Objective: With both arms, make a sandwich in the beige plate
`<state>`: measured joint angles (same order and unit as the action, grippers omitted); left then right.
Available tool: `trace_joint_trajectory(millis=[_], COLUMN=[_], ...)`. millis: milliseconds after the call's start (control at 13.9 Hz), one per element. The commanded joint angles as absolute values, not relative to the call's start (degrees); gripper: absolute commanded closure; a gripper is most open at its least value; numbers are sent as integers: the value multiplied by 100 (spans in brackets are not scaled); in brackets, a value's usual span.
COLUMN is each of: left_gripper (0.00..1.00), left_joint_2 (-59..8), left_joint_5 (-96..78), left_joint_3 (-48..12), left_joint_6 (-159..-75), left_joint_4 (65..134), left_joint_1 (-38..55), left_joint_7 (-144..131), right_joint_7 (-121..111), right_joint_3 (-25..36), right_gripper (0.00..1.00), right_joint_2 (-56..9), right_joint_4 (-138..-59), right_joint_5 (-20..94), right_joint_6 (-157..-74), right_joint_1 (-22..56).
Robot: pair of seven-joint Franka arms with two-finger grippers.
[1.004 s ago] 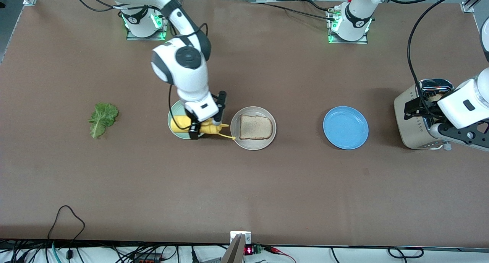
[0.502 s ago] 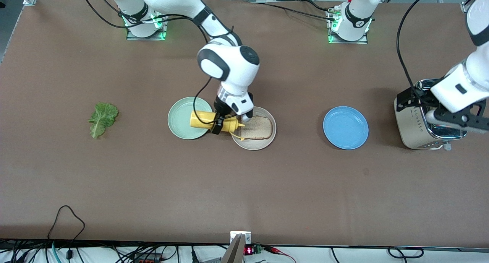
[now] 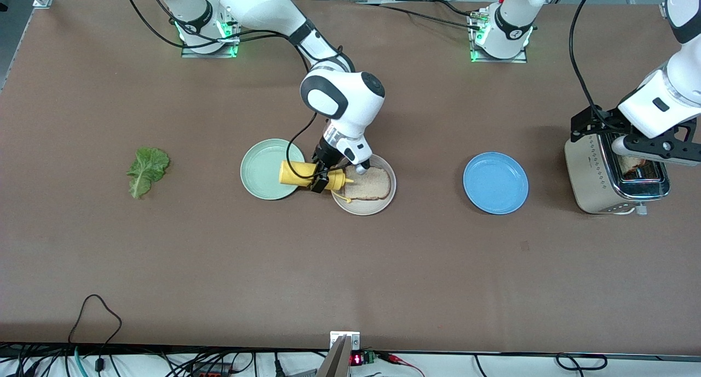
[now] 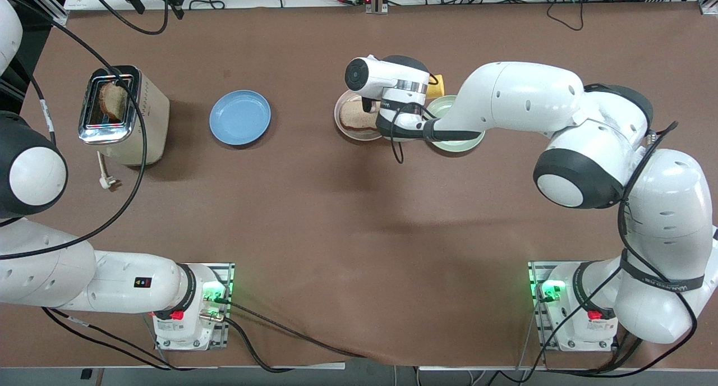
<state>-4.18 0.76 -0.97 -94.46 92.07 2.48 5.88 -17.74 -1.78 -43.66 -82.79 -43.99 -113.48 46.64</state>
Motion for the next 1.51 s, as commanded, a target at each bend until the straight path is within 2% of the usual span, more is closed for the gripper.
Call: trace_joint_trajectory(millis=[0,359,430,932,1148,1435], left_gripper=[0,0,0,0,0,0], left_joint_2=[-334,-334,-334,-334,-334,-334], left_joint_5=[35,35,44,44,44,44], left_joint_3=[-18,-17,-26,-35,-35,-35], left_joint_6=[-9413,-9378,-9378,-9343,-9334,-9264], left_joint_4=[9281,9281,9273,9246,9237,9237], left_joint_1=[334,316,316,325,325,334], left_joint_7=[527,536,519,501,501,492], right_joint_7=[-1749,-2275,-2555,-5270,-6447,-7924], right_joint_3=[-97,-88,-131,-141,-149,-141], right_gripper=[70,70,70,70,70,70], right_joint_2=[-4377,-4193,-3966,-2743,-2383,-2005], right_joint_4=[-8060,-7822,-7822,-7971,-8261,-9016], right_joint_5=[-4474,-3623,-3351,-137,1042,2555], right_joint_6=[-11153,-11171,-11180,-11162,-11136,-11153], right_joint_1=[4764,4422,4256,2788,2059,1302])
